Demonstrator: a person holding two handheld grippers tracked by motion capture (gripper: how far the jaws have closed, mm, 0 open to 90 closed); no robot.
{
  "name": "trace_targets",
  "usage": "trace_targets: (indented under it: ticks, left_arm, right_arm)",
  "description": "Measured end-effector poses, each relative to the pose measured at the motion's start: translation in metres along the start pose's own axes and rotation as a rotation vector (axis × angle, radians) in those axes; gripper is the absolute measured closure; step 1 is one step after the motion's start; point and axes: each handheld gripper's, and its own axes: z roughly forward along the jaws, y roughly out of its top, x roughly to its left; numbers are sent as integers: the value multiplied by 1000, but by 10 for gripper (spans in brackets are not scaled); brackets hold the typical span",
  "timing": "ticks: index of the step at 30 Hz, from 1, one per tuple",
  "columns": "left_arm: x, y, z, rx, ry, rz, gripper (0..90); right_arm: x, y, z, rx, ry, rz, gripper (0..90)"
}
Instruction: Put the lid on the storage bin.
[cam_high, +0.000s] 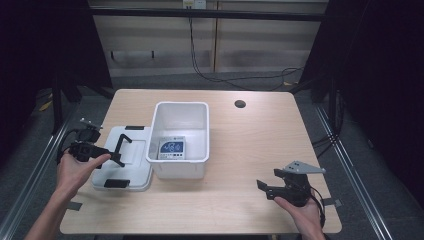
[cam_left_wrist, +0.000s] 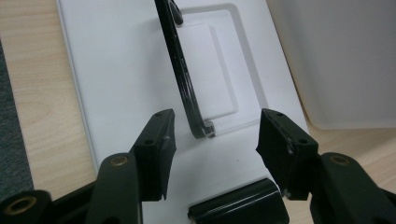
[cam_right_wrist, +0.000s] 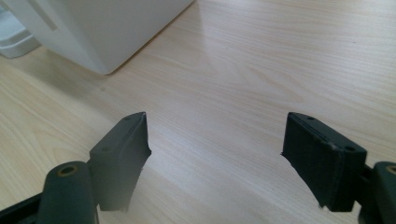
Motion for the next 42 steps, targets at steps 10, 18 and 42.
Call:
trace_targets:
  ticks: [10, 18, 42]
  left_arm:
    - [2, 24, 4, 59, 47, -47, 456]
    - [-1, 39, 9, 90, 74, -57, 556]
    - [-3, 66, 46, 241, 181, -121, 783]
  right_arm:
    - [1, 0, 2, 11, 11, -6, 218]
    - [0, 0, 2, 16, 8, -5, 215]
    - [1, 0, 5, 31, 31, -1, 211]
